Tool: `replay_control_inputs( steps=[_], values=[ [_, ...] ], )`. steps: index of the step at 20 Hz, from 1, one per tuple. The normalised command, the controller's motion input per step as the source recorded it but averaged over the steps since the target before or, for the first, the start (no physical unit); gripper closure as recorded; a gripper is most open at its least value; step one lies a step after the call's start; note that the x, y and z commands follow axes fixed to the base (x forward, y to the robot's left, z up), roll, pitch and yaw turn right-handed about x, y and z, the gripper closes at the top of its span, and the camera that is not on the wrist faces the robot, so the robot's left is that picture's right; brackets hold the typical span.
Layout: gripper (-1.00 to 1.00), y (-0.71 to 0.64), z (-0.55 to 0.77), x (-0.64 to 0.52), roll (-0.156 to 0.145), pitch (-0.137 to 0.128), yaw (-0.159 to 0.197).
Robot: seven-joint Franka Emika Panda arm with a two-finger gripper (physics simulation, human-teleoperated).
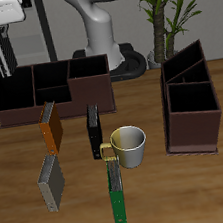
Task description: Place the striped book into the back desk caddy's left compartment and place the black book into the back desk caddy's left compartment and place the yellow book into the left desk caddy's right compartment
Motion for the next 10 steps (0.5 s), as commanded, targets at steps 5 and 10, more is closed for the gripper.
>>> replay_control_inputs(
  steps=[5,10],
  values=[
    [1.0,-0.58,-0.18,-0.2,-0.021,-0.017,-0.034],
    [1.0,-0.34,-0.27,-0.22,-0.057,-0.01,-0.06]
  ],
)
